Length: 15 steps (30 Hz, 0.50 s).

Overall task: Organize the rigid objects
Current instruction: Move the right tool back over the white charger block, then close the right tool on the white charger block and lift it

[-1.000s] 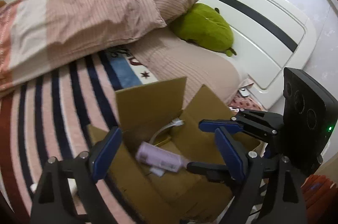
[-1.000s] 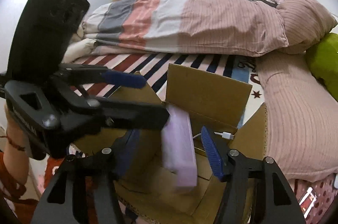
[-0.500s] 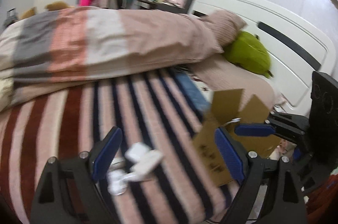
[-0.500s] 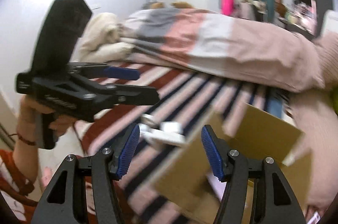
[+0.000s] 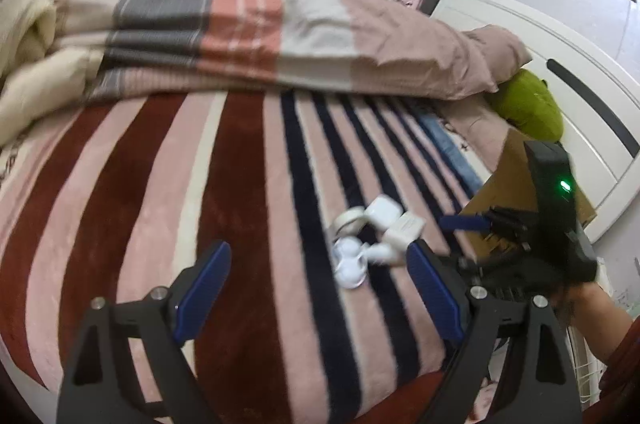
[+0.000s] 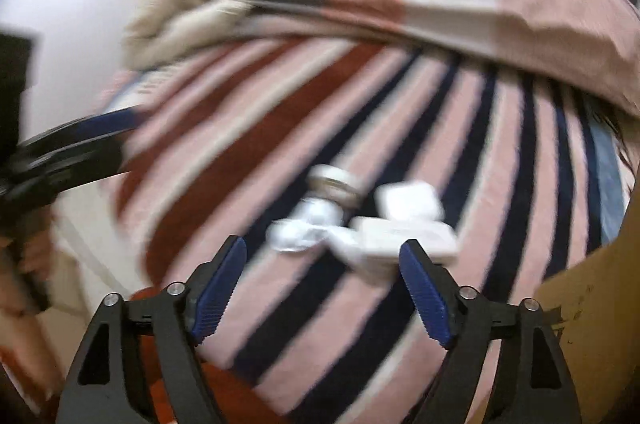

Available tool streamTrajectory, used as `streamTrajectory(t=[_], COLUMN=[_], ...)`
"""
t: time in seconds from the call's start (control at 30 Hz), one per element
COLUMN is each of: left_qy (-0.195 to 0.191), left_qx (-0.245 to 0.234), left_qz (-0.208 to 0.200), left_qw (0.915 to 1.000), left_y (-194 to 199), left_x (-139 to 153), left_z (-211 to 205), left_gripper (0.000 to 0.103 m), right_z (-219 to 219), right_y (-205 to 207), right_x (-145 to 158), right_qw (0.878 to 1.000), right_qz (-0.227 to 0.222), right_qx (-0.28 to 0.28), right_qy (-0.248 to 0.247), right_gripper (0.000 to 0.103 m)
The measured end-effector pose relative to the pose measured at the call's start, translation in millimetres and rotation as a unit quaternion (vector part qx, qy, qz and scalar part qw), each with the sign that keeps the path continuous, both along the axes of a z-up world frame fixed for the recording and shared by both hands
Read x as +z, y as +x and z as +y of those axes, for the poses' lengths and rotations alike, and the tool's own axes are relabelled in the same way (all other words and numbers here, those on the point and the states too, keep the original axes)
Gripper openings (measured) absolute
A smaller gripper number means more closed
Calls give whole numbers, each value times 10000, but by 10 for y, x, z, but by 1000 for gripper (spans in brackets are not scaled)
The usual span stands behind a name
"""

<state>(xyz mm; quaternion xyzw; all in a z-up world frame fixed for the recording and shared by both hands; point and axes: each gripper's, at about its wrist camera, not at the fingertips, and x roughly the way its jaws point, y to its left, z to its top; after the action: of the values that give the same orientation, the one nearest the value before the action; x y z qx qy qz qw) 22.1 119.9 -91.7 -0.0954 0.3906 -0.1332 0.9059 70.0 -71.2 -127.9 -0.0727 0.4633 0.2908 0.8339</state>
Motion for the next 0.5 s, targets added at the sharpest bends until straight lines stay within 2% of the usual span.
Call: streamTrajectory(t=[0.1,0.23,0.37,0.5], left_qy=[-110,-186,-227,-270], left_qx=[14,3,-18,-87], left_qz=[122,230,289,288], left_qw=[9999,9996,9993,9992], left_y=[0,39,78,95], left_x=[-144,-256,-286,-257], left_z=[78,97,80,46], left_gripper=[88,88,88,88], right_z=[-122,-232,-257,-216], right_y=[223,433,512,456], right_x=[-215,-399,-499,-471], right_qw=[9988,9967,9969,9986], right_qz=[85,252,341,33], right_qx=[-457,-761,-701,-527], right_qy=[-130,-105,87,-41], right_gripper=[86,87,88,87])
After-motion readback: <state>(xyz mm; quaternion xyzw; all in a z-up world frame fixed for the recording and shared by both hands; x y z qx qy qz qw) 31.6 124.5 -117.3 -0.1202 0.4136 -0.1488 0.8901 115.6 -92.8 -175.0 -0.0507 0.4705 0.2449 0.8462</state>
